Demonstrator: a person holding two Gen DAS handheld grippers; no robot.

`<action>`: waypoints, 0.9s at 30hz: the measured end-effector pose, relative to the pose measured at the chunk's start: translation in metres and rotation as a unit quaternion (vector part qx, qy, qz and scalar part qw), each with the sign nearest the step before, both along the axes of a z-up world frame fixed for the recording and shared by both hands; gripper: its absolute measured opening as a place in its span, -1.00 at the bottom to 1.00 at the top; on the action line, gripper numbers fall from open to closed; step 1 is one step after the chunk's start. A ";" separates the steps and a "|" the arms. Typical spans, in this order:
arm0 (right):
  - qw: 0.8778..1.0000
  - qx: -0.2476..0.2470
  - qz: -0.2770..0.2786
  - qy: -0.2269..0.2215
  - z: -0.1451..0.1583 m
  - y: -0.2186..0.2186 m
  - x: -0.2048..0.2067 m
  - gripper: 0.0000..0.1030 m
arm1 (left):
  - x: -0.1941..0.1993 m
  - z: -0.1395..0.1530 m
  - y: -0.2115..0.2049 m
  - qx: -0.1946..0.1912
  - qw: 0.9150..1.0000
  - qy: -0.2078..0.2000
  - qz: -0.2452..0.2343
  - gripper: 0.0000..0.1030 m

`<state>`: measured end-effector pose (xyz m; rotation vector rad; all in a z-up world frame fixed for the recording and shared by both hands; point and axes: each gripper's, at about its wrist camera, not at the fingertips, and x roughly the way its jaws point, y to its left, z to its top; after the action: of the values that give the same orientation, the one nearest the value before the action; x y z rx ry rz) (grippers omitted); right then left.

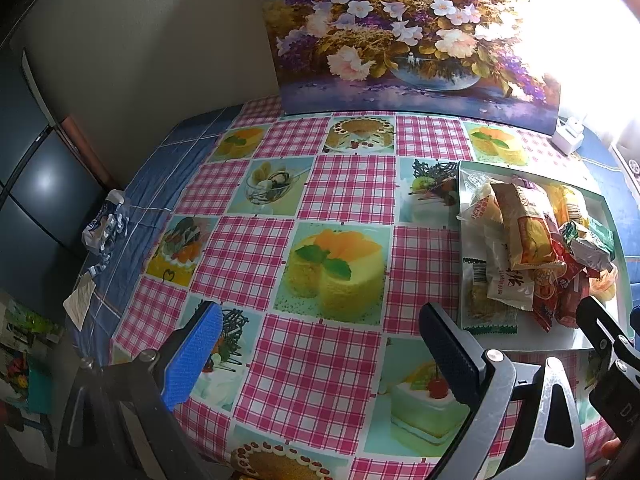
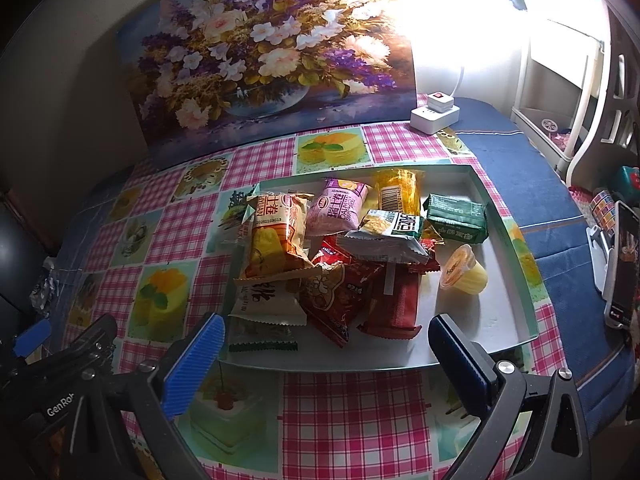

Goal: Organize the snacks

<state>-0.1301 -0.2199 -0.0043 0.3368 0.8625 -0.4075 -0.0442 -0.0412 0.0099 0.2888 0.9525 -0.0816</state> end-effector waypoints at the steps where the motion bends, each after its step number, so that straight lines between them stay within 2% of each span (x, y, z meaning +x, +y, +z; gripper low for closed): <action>1: 1.000 0.000 0.000 0.000 0.000 0.000 0.000 1.00 | 0.000 0.000 0.000 0.000 1.000 0.000 0.000 0.92; 27: 1.000 0.010 0.014 -0.004 -0.002 0.006 0.002 1.00 | 0.002 0.000 0.001 0.007 1.000 -0.005 0.013 0.92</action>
<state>-0.1278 -0.2141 -0.0060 0.3440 0.8630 -0.3708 -0.0420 -0.0403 0.0097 0.2897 0.9478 -0.0497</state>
